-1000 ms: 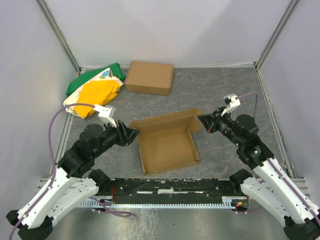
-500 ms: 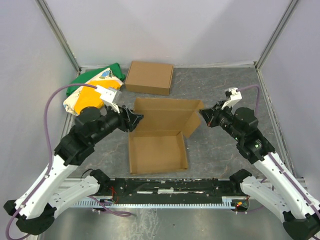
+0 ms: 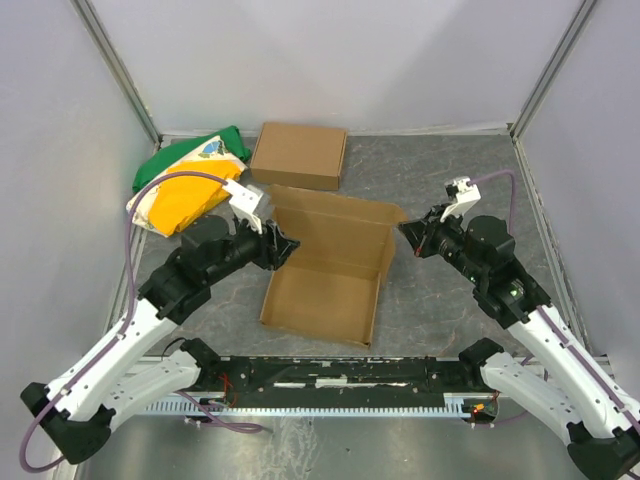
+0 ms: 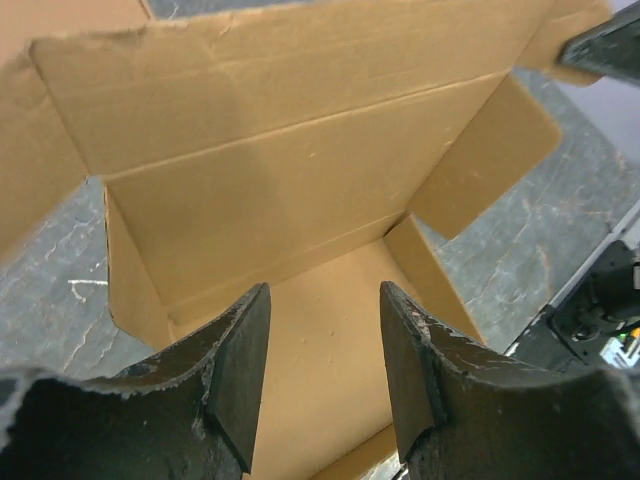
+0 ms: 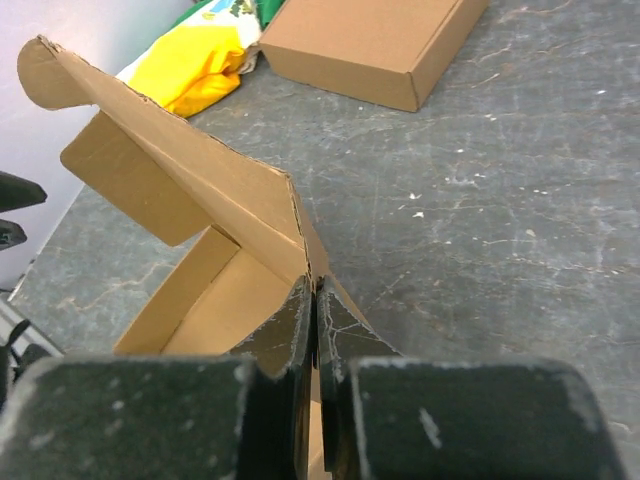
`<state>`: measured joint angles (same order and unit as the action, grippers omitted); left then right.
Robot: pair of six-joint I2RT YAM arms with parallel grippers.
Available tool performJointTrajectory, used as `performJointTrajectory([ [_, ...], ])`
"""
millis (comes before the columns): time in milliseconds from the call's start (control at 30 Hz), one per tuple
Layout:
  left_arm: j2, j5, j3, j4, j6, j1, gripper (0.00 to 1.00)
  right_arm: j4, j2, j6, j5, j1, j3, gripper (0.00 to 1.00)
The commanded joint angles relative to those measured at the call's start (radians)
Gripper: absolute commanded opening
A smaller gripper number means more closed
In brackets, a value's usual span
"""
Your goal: Fold the paper box
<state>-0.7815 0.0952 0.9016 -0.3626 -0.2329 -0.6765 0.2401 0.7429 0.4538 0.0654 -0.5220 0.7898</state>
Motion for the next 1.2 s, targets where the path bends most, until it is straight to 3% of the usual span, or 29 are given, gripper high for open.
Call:
performJointTrajectory([
  [0,0.021,-0.026,0.02,0.099,0.027,-0.006,0.55,-0.014,0.002,-0.102,-0.087,-0.005,0.076,0.06],
  [167,0.053,-0.091,0.094,0.126,0.1,-0.005,0.59,-0.051,0.032,-0.208,-0.123,-0.003,0.088,0.06],
  [333,0.089,-0.179,0.067,0.257,0.224,-0.006,0.62,-0.089,0.065,-0.293,-0.102,-0.005,0.098,0.06],
  [600,-0.033,-0.281,-0.03,0.495,0.294,-0.008,0.7,-0.22,0.102,-0.477,-0.038,-0.005,0.093,0.07],
  [800,-0.109,-0.262,-0.058,0.603,0.384,-0.008,0.73,-0.194,0.174,-0.556,-0.005,-0.004,0.167,0.07],
  [1000,-0.16,-0.241,-0.031,0.694,0.521,-0.008,0.87,-0.231,0.19,-0.647,0.105,-0.004,0.139,0.06],
  [1167,-0.204,-0.047,0.035,0.632,0.637,-0.007,0.95,-0.203,0.225,-0.655,0.17,-0.003,0.153,0.06],
])
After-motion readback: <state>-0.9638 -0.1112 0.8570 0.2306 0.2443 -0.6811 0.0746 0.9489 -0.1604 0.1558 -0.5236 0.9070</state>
